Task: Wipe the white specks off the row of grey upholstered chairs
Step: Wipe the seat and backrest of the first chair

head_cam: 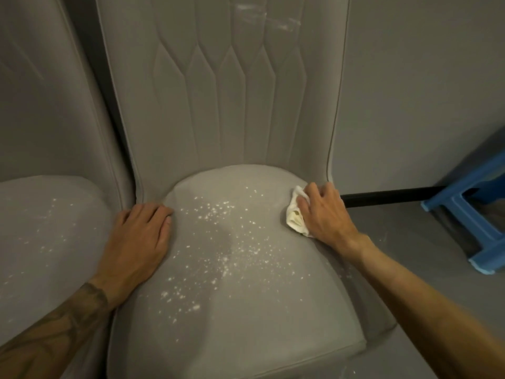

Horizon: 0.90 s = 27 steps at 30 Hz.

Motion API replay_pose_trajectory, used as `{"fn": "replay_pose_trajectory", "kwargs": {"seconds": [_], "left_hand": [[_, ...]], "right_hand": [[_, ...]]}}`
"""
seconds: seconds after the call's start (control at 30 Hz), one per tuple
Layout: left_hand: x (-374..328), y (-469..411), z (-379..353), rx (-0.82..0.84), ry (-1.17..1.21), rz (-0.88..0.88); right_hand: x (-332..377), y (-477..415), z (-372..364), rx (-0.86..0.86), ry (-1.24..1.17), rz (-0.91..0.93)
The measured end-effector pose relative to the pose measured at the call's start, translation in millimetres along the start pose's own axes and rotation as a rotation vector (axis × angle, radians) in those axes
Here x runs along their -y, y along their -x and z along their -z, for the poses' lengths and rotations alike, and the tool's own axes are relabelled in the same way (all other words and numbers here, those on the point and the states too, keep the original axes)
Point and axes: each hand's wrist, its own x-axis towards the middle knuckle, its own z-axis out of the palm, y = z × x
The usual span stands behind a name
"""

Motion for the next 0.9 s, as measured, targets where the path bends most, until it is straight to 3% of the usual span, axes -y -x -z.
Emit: {"fn": "replay_pose_trajectory", "kwargs": {"seconds": [0.1,0.23,0.43,0.63,0.8,0.9], "left_hand": [[2,-1,-1,-0.015,0.008,-0.008],[5,0,-4,-0.02,-0.006,-0.051],[5,0,-4,-0.013,0.0,-0.044],[5,0,-6,-0.029,0.025,-0.029],[7,3,1,-0.023,0.032,-0.031],[14,2,5,0.035,0.026,-0.07]], "right_hand": [[23,-4,0,-0.035,0.02,-0.056],[30,15,-4,0.086,-0.094,0.187],[22,-12,-2,0.019,0.126,-0.084],[22,19,-8,0.047,-0.086,0.178],[22,-8,-7,-0.002,0.125,-0.128],[58,-6,-19,-0.004,0.124,0.021]]}}
